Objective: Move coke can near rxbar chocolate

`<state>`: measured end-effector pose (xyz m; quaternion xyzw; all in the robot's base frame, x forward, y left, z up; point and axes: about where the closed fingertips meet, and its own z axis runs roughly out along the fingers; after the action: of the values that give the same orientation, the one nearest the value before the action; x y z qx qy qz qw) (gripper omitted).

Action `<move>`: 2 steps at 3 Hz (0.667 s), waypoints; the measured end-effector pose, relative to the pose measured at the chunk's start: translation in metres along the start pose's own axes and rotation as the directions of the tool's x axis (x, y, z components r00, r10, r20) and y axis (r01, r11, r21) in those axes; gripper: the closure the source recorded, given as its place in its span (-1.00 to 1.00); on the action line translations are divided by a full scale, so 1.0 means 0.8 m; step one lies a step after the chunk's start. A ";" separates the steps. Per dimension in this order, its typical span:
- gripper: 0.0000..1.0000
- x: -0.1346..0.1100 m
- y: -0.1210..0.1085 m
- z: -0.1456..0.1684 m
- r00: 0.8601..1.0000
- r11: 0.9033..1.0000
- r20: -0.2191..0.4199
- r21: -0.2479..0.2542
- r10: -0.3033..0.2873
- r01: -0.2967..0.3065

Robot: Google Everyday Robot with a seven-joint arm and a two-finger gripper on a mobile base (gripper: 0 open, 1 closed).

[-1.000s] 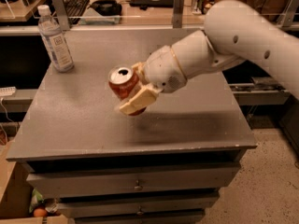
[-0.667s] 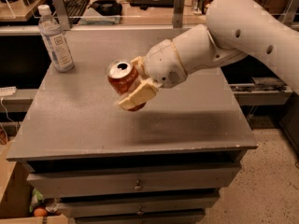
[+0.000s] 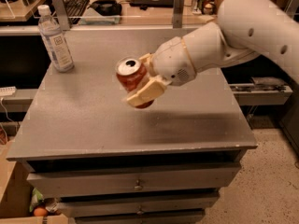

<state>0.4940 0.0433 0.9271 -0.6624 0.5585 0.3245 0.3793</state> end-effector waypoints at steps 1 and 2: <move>1.00 0.039 -0.040 -0.108 0.999 0.980 0.003 0.194 0.034 -0.034; 1.00 0.069 -0.077 -0.184 0.998 0.947 0.022 0.316 0.055 -0.059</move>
Offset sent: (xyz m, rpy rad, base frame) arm 0.1096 -0.2313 0.0528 0.1055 -0.1560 -0.4538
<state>0.5646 -0.1055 0.9624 -0.5748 0.6196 0.2459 0.4746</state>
